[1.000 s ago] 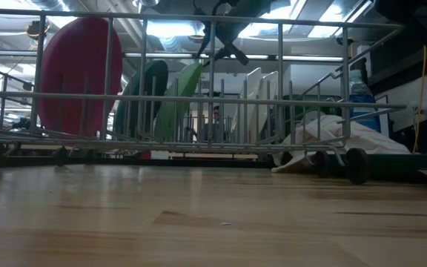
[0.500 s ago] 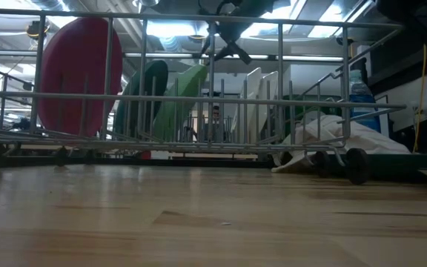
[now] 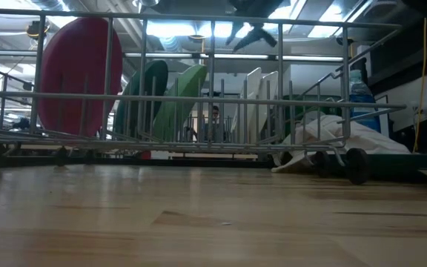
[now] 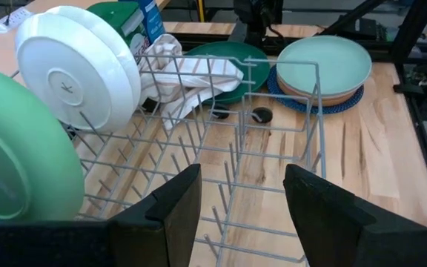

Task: Sort dishes
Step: Put the green plate in the dish rack

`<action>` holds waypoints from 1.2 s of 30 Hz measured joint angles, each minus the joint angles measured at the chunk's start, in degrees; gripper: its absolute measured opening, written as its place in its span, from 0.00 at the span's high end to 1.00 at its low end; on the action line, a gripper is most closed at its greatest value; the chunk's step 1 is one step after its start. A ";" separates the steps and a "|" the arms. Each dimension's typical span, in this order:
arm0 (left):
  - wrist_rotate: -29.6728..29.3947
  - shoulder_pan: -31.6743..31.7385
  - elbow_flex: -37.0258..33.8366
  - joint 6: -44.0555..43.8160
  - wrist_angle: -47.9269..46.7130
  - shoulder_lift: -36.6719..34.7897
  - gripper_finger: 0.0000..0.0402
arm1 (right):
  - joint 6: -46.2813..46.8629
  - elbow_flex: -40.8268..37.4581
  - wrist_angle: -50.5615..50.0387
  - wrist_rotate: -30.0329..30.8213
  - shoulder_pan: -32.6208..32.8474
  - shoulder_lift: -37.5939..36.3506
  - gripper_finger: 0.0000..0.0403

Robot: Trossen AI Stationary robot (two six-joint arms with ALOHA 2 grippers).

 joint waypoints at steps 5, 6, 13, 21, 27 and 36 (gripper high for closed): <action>0.01 0.00 -0.01 0.00 -2.00 0.00 0.54 | -10.80 0.04 -14.65 -0.66 4.73 -4.41 0.67; 0.00 -0.02 -0.02 0.00 -2.53 0.00 0.54 | -11.75 0.04 -18.18 -0.07 6.30 -4.99 0.67; 0.01 -0.01 -0.01 -0.39 -3.94 0.00 0.54 | -10.52 -1.80 -31.97 6.27 22.49 -7.49 0.67; 0.00 -0.02 0.00 -0.44 -3.90 0.40 0.54 | -10.29 -6.30 -33.20 12.49 41.06 -8.27 0.67; 0.00 -0.01 0.00 -0.69 -3.87 0.58 0.54 | -4.00 -13.43 -33.05 14.57 50.53 -8.44 0.67; 0.00 -0.01 0.00 -0.72 -3.83 0.66 0.54 | 4.52 -30.20 -33.20 14.78 56.78 -8.36 0.67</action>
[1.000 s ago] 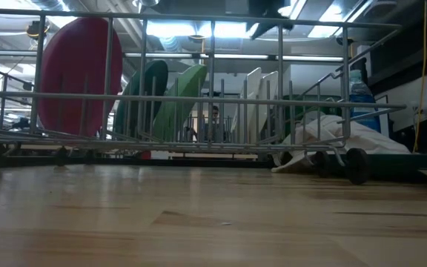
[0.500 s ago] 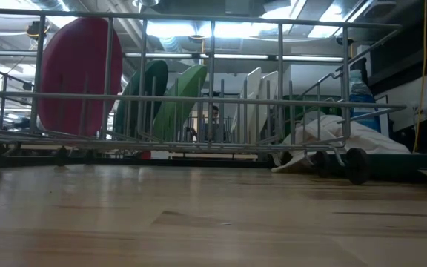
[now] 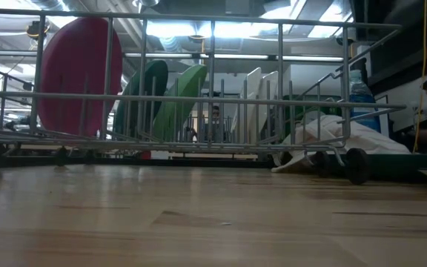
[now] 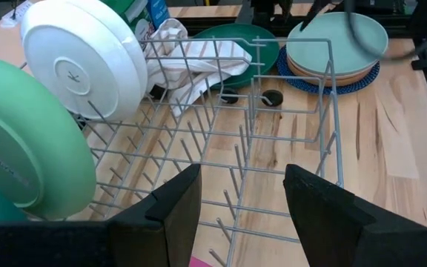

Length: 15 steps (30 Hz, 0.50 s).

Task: Sort dishes
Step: Put the green plate in the dish rack

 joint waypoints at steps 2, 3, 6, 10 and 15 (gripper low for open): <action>0.00 0.00 -0.02 0.00 0.00 0.00 0.54 | 1.53 -2.76 0.05 0.02 0.06 0.00 0.67; 0.00 -0.01 -0.02 -0.07 0.00 0.00 0.54 | 2.03 -3.98 0.06 0.05 0.06 0.00 0.67; 0.00 -0.01 0.00 -1.22 0.00 0.00 0.54 | 4.30 -7.49 0.02 0.01 -0.05 0.00 0.67; 0.00 0.01 -0.01 -1.75 0.00 0.00 0.54 | 7.30 -11.24 0.00 -0.10 -0.05 0.00 0.67; 0.02 -0.01 0.00 -1.75 -0.02 0.00 0.54 | 9.22 -13.71 0.04 -2.09 0.56 0.00 0.67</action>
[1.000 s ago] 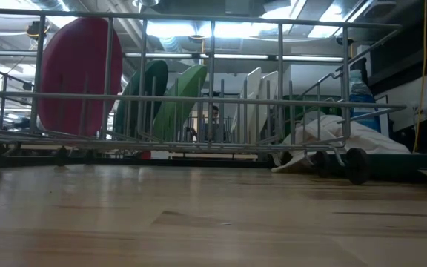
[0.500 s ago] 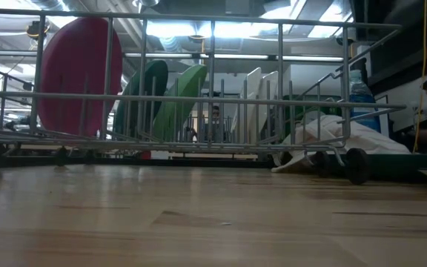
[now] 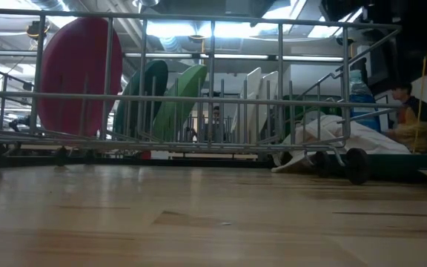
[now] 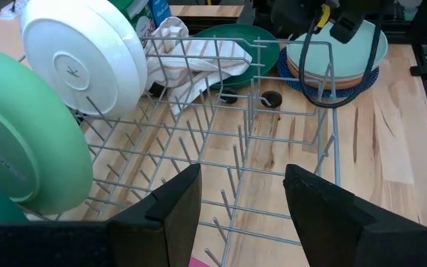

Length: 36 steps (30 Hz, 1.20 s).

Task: Sort dishes
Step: Put the green plate in the dish rack

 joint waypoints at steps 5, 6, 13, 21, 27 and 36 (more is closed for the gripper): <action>0.00 0.00 -0.02 0.19 0.00 0.00 0.54 | 1.91 -0.12 0.08 0.99 4.00 -0.91 0.67; -0.02 0.01 -0.01 0.55 0.00 0.00 0.54 | 2.89 -0.12 0.04 1.57 5.08 -1.36 0.67; 0.00 0.00 -0.02 0.59 -0.02 0.00 0.54 | 13.46 -0.12 0.09 7.10 13.73 -2.67 0.67; 0.00 0.00 0.00 -0.46 0.00 0.00 0.54 | 26.78 -0.12 1.55 17.84 17.50 -2.67 0.67; 0.00 0.00 0.00 -1.03 0.00 0.00 0.54 | 27.01 -0.44 6.93 17.85 17.40 -2.63 0.67; 0.00 0.02 0.00 -1.16 0.02 0.00 0.54 | 30.38 -12.00 14.33 17.10 18.12 -2.54 0.67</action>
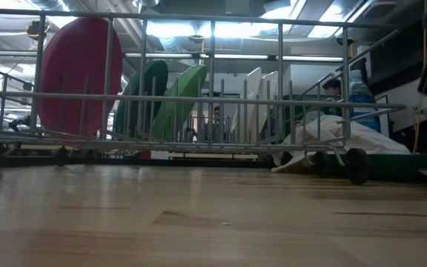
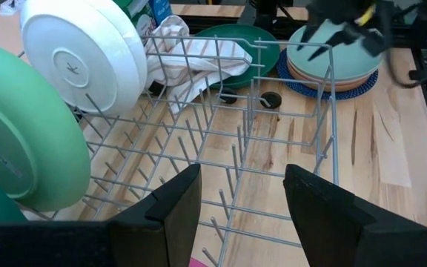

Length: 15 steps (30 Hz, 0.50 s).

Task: Sort dishes
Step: Put the green plate in the dish rack

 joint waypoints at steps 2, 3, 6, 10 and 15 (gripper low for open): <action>0.00 0.00 -0.01 -0.04 0.00 0.00 0.54 | 2.71 -2.06 -0.68 1.80 -0.02 -0.02 0.67; 0.00 -0.01 0.00 -0.06 0.00 0.00 0.54 | 3.75 -2.98 -1.06 2.49 -0.02 0.00 0.67; 0.00 0.00 0.00 -0.17 0.00 0.00 0.54 | 4.26 -5.97 -0.52 2.44 -0.07 -0.02 0.67; -0.01 -0.02 -0.01 -0.44 0.00 0.00 0.54 | 4.39 -10.03 3.44 1.89 -0.07 -0.01 0.67; 0.00 -0.01 -0.02 -0.46 0.00 0.00 0.54 | 5.34 -13.15 9.25 2.93 -1.50 0.00 0.67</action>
